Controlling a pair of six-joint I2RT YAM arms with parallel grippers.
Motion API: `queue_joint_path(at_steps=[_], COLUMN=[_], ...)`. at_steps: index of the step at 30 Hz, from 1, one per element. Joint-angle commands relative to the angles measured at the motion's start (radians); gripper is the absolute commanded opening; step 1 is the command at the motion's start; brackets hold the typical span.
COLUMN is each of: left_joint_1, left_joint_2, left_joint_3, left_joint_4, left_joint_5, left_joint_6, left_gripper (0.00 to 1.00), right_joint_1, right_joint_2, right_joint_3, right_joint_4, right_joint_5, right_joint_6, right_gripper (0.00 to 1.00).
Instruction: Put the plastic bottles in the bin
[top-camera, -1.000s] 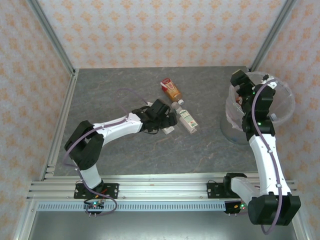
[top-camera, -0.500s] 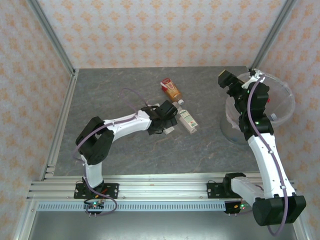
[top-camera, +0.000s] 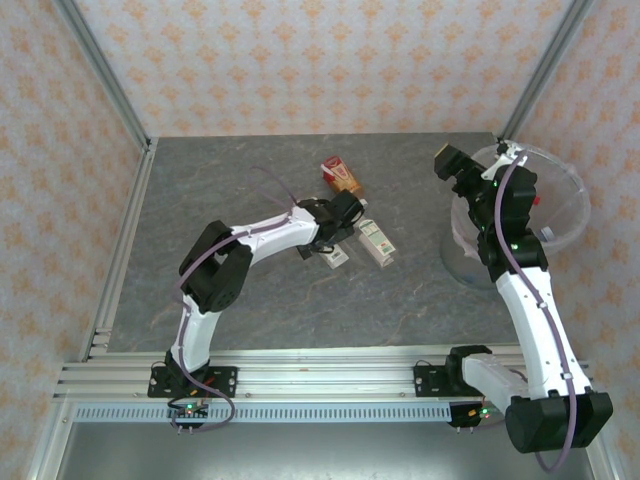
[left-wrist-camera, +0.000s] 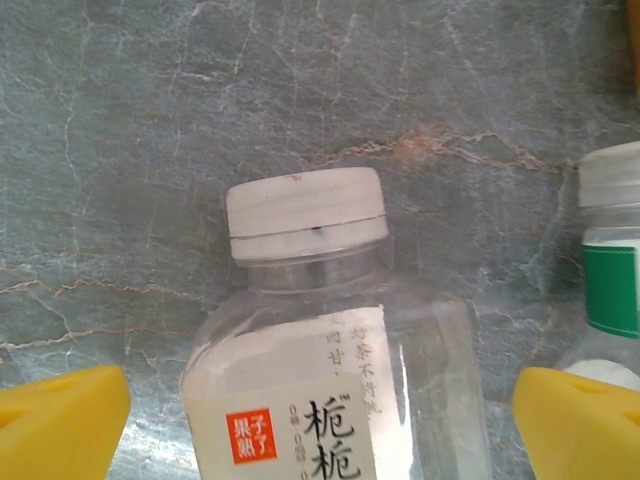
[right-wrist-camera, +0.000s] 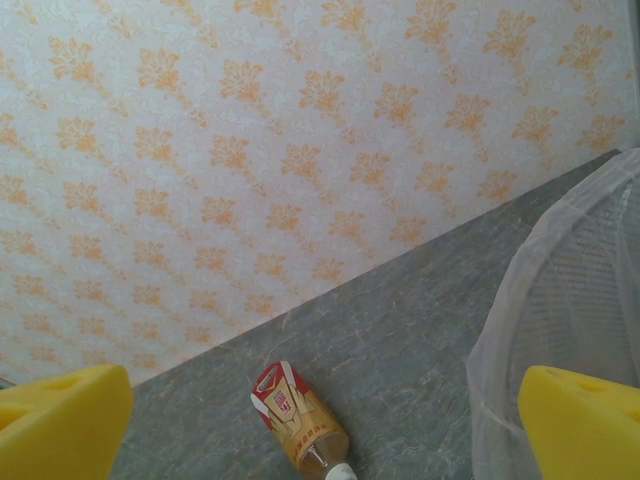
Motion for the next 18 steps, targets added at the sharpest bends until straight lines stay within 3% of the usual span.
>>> queue_joint_path(at_steps=[1, 8, 18], left_joint_1=[0.008, 0.009, 0.01], left_joint_2=[0.019, 0.054, 0.067], left_joint_3=[0.024, 0.011, 0.028], left_joint_4=[-0.062, -0.026, 0.029], left_joint_5=[-0.044, -0.025, -0.002], left_joint_6=[-0.045, -0.046, 0.098], left_gripper=[0.97, 0.86, 0.55], right_joint_1=[0.006, 0.008, 0.015], right_joint_2=[-0.026, -0.025, -0.037], right_joint_3=[0.027, 0.028, 0.029], right_joint_4=[-0.01, -0.014, -0.034], right_joint_5=[-0.021, -0.035, -0.042], right_joint_6=[-0.018, -0.012, -0.016], right_gripper=[0.99, 0.99, 0.99])
